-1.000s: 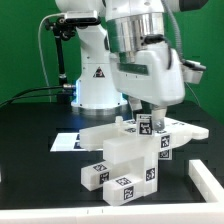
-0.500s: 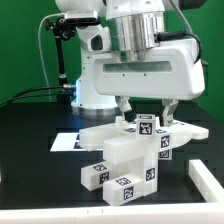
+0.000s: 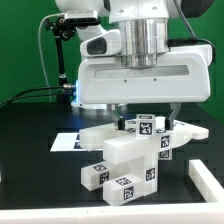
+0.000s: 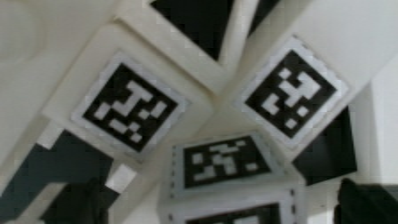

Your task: Assemble chair

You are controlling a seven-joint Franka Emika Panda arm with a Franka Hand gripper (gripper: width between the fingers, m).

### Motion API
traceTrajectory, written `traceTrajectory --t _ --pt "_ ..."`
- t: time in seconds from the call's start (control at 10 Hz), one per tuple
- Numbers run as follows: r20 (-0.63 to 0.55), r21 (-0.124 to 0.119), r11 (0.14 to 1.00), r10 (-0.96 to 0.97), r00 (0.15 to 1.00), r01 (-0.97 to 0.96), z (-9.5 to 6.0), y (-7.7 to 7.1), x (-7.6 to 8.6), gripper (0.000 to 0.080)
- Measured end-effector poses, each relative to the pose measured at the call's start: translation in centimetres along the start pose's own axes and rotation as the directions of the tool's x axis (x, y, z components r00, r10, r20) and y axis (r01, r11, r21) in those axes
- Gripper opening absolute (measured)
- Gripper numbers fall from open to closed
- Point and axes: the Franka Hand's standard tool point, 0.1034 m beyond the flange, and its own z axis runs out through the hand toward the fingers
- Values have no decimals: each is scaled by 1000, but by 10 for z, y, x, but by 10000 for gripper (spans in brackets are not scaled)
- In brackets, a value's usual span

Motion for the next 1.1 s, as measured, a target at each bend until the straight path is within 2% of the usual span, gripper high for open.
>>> traceTrajectory --t 0.1,0.3,0.7,1.1 --pt "0 0 1000 32 1000 -32 0 0 0 517" --pt "1 0 990 139 990 -139 0 0 0 264" --pt "1 0 934 356 934 -356 1 0 0 265" --pt "2 0 818 576 818 -576 0 1 0 266"
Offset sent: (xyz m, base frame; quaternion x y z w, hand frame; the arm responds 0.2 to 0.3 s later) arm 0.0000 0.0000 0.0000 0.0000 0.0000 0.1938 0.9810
